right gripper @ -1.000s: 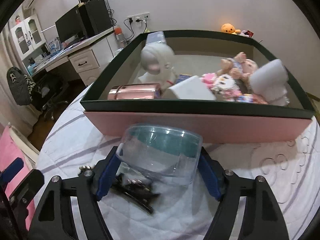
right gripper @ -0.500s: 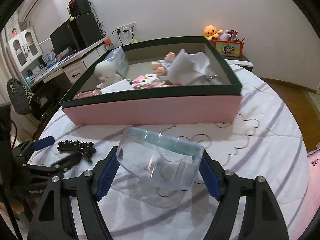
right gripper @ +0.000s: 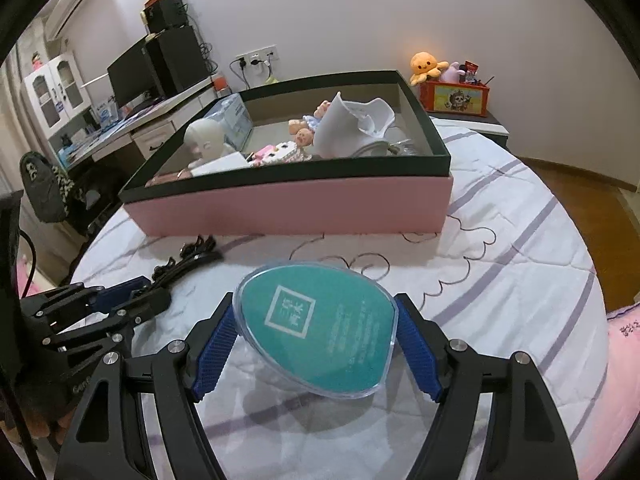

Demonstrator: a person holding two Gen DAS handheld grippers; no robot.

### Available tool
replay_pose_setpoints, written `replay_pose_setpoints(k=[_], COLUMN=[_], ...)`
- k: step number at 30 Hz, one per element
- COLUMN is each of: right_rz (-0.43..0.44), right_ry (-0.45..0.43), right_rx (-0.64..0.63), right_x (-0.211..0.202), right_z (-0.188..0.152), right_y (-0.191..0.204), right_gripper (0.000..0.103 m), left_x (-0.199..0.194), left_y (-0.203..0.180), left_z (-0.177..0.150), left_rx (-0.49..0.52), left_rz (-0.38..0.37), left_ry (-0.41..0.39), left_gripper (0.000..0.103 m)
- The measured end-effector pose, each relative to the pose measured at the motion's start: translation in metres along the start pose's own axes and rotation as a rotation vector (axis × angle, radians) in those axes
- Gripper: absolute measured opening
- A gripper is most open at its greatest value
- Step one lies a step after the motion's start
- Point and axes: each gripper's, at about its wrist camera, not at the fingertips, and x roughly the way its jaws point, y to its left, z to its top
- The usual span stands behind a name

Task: Organize rigid objects
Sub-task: 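Grasp the black hair clip with the left tool while the right tool grasps the teal round container, then carry the hair clip and teal container into the pink box and release both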

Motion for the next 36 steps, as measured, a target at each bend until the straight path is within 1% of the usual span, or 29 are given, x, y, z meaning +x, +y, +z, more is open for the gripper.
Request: replay_pose_setpoints(k=[1, 2, 3, 5, 7, 8, 9, 10, 11, 12, 15, 18, 23, 28, 32, 34, 36], right_rz=[0.006, 0.009, 0.011, 0.011, 0.017, 0.019, 0.021, 0.022, 0.024, 0.026, 0.033, 0.03, 0.05, 0.054, 0.059, 0.059, 0.055], right_ry=[0.001, 0.002, 0.004, 0.005, 0.005, 0.006, 0.005, 0.005, 0.007, 0.006, -0.001, -0.011, -0.06, -0.094, -0.134, -0.165, -0.204], right_rx=[-0.003, -0.005, -0.009, -0.013, -0.015, -0.016, -0.018, -0.018, -0.018, -0.017, -0.014, -0.015, -0.013, -0.035, -0.04, -0.053, -0.067], right_x=[-0.002, -0.003, -0.004, -0.005, -0.006, -0.006, -0.006, -0.006, -0.006, -0.006, -0.007, -0.01, -0.025, -0.043, -0.06, -0.071, -0.086], right_z=[-0.002, -0.004, -0.005, -0.006, -0.008, -0.009, -0.009, -0.009, -0.009, -0.01, -0.011, -0.012, -0.013, -0.012, -0.013, -0.012, -0.012], right_y=[-0.002, -0.004, -0.005, -0.007, -0.009, -0.009, -0.009, -0.009, -0.01, -0.01, -0.012, -0.011, -0.005, 0.005, 0.011, 0.017, 0.023], right_gripper=[0.077, 0.077, 0.077, 0.077, 0.076, 0.076, 0.076, 0.076, 0.076, 0.077, 0.077, 0.077, 0.077, 0.077, 0.077, 0.077, 0.077], left_x=[0.0, 0.001, 0.003, 0.008, 0.014, 0.017, 0.019, 0.02, 0.018, 0.016, 0.01, -0.006, -0.038, -0.059, -0.086, -0.107, -0.126], left_y=[-0.005, -0.008, -0.01, -0.013, -0.017, -0.019, -0.021, -0.023, -0.023, -0.024, -0.025, -0.024, -0.024, -0.019, -0.029, -0.035, -0.04], left_z=[-0.001, -0.001, 0.0, 0.005, 0.012, 0.014, 0.016, 0.016, 0.016, 0.016, 0.012, 0.008, 0.002, -0.008, -0.014, -0.015, -0.015], left_rx=[-0.008, -0.011, -0.014, -0.025, -0.031, -0.024, -0.017, -0.008, -0.004, -0.011, -0.026, -0.042, -0.064, -0.099, -0.102, -0.095, -0.085], left_rz=[-0.012, -0.012, -0.005, 0.014, 0.029, 0.045, 0.062, 0.07, 0.067, 0.052, 0.052, 0.036, 0.024, -0.018, 0.017, 0.027, 0.057], left_ry=[-0.001, -0.004, -0.005, -0.003, -0.001, -0.002, -0.008, -0.014, -0.017, -0.022, -0.044, -0.087, -0.165, -0.191, -0.269, -0.324, -0.365], left_gripper=[0.029, 0.037, 0.041, 0.051, 0.054, 0.052, 0.048, 0.031, 0.018, 0.018, 0.018, 0.018, 0.018, 0.018, 0.018, 0.018, 0.018])
